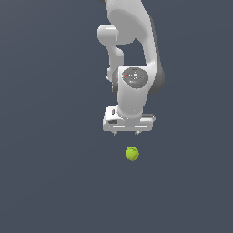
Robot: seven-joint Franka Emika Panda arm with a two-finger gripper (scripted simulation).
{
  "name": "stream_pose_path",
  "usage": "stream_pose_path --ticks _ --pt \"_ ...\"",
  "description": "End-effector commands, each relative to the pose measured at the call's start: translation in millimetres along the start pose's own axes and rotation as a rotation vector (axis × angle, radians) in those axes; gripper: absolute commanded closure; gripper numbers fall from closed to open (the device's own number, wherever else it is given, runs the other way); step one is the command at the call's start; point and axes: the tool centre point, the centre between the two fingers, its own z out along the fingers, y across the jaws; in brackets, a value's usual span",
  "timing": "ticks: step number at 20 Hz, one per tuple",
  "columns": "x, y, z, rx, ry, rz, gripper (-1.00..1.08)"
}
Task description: Pick up the object and move it to a goal position.
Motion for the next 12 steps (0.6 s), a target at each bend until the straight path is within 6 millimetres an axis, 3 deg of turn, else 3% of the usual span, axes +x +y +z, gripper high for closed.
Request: stream_pose_path --ticks 1,12 --pt "10 -6 9 0.004 0.000 0.042 -0.92" --pt "47 -29 46 0.018 0.000 0.208 -0.92"
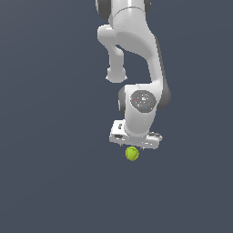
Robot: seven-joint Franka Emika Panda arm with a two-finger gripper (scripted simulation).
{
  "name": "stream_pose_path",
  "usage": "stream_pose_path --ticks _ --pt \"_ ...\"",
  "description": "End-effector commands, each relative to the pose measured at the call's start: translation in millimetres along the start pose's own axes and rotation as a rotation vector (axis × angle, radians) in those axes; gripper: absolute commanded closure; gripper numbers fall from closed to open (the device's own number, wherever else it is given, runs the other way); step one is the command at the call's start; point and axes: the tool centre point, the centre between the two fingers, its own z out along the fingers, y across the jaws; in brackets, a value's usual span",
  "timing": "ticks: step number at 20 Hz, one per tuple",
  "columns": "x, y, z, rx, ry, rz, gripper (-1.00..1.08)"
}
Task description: Pick up the object and move it to a goal position.
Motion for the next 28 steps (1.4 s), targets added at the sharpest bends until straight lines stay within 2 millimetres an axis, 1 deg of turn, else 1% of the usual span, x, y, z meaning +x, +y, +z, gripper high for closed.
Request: stream_pose_path --ticks 1,6,11,14,18,20,23,26,27,28 --pt "4 -4 6 0.002 0.001 0.025 -0.92" --pt "8 -8 11 0.003 0.001 0.047 -0.92" --pt "7 -8 14 0.003 0.000 0.043 -0.92" --pt "7 -8 26 0.003 0.000 0.044 -0.92" --pt "7 -8 48 0.003 0.001 0.046 -0.92" --pt "6 -8 57 0.003 0.001 0.047 -0.92" --pt "7 -8 62 0.003 0.001 0.047 -0.92" --pt "8 -8 61 0.003 0.001 0.047 -0.92" --pt "8 -8 61 0.003 0.001 0.047 1.08" --pt "8 -8 61 0.003 0.001 0.047 1.08"
